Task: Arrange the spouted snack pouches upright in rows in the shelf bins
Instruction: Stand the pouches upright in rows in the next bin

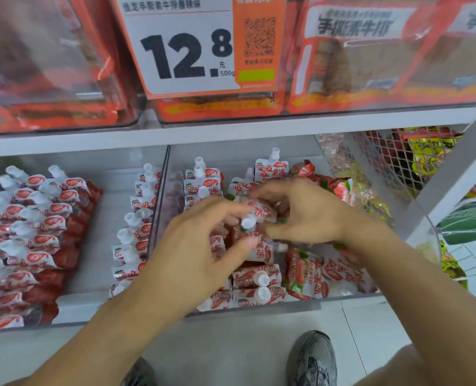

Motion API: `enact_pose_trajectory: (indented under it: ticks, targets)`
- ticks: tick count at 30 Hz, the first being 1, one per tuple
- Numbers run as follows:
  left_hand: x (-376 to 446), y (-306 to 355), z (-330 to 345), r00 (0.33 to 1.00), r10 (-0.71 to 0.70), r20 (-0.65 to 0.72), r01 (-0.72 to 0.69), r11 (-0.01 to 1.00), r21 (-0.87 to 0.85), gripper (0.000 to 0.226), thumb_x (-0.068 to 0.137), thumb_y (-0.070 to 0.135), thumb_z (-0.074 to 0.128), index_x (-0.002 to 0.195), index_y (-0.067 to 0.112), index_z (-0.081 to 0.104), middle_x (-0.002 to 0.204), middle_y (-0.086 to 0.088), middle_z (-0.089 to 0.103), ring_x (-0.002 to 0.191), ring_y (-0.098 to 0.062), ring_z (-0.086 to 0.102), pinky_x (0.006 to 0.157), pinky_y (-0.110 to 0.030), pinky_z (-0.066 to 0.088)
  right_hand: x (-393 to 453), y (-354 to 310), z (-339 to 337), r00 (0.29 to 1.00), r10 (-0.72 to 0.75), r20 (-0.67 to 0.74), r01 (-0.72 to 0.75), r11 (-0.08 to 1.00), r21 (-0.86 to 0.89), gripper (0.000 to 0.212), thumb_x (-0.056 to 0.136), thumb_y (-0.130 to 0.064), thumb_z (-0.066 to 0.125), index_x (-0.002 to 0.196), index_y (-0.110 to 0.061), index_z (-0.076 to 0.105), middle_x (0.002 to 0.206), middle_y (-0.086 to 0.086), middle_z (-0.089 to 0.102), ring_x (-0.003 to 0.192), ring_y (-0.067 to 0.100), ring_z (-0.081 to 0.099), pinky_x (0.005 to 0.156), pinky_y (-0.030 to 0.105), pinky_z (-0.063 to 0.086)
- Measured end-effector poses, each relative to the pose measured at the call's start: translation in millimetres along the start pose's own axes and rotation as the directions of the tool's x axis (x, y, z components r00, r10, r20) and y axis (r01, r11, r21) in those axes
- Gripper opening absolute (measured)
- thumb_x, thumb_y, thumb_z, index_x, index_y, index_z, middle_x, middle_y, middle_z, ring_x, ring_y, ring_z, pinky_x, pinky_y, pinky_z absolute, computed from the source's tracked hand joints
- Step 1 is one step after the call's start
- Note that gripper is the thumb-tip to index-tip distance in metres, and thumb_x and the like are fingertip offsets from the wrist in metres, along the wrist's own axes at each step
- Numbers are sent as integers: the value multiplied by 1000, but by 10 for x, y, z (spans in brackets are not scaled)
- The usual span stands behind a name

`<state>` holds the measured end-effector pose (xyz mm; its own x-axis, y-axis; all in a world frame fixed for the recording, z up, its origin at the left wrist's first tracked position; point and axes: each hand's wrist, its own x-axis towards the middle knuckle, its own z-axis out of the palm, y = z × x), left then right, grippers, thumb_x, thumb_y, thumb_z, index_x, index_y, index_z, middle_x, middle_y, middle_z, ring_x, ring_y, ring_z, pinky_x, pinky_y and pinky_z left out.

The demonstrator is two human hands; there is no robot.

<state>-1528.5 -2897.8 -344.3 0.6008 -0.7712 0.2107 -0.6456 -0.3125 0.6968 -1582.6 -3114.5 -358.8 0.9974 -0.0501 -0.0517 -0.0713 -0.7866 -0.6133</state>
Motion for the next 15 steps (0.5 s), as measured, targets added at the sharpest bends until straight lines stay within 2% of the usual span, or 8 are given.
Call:
enact_pose_trajectory:
  ticks: [2, 4, 6, 7, 9, 11, 13, 15]
  targets:
    - [37, 10, -52, 998, 18, -60, -11, 993, 115, 56, 80, 37, 72, 129, 46, 47, 126, 28, 48, 111, 14, 46, 94, 2, 29, -86, -36, -67, 994, 42, -104, -5, 943, 332, 31, 85, -15, 72, 116, -18, 67, 109, -8, 73, 99, -3, 66, 88, 18, 51]
    - [74, 19, -48, 998, 15, -61, -6, 991, 135, 70, 79, 36, 73, 137, 48, 36, 132, 27, 43, 113, 21, 38, 94, 5, 22, -135, -124, -76, 998, 20, -66, 24, 791, 611, 20, 92, -16, 65, 111, -12, 69, 107, 4, 74, 100, 13, 70, 88, 27, 55]
    - [128, 8, -40, 991, 14, -137, -1, 995, 97, 71, 77, 34, 76, 137, 43, 40, 128, 22, 53, 110, 16, 46, 96, -3, 32, -158, -219, -33, 998, -56, 43, 1, 615, 788, 21, 94, -23, 59, 107, -13, 72, 107, 9, 73, 102, 24, 70, 91, 39, 56]
    - [162, -6, -56, 983, -6, -185, 19, 997, 69, 69, 75, 32, 79, 134, 40, 44, 121, 19, 59, 106, 10, 53, 94, -11, 40, -154, -254, -7, 993, -87, 83, -17, 579, 815, 23, 93, -25, 56, 103, -18, 75, 104, 5, 74, 101, 22, 70, 91, 40, 56]
    - [217, -37, -122, 973, -55, -224, 75, 994, 82, 64, 66, 31, 85, 123, 34, 57, 98, 16, 65, 87, 3, 60, 79, -10, 45, -135, -242, 20, 992, -90, 90, -5, 680, 733, 25, 92, -30, 52, 90, -28, 77, 93, -5, 74, 93, 14, 70, 90, 40, 56]
    - [253, -75, -188, 977, -38, -210, 81, 976, 200, 47, 61, 33, 88, 104, 29, 70, 81, 14, 59, 72, 1, 55, 66, -6, 39, -102, -137, 23, 999, -54, -9, 51, 877, 478, 24, 93, -38, 55, 82, -29, 75, 82, -6, 71, 80, 13, 68, 82, 41, 57]
    - [258, -96, -207, 979, -19, -203, 77, 956, 284, 36, 61, 35, 87, 92, 26, 71, 80, 12, 53, 68, -2, 52, 64, -10, 37, -56, 13, 34, 995, -23, -98, 48, 962, 268, 12, 88, -39, 66, 89, -29, 74, 87, -12, 73, 81, 3, 68, 83, 34, 56]
    - [250, -102, -192, 979, -10, -202, 80, 937, 341, 34, 64, 39, 85, 90, 25, 67, 81, 11, 49, 66, -9, 49, 65, -23, 39, 24, 118, 48, 994, 9, -108, 10, 986, 169, 18, 83, -32, 75, 99, -24, 74, 97, -13, 74, 90, -1, 68, 92, 30, 55]
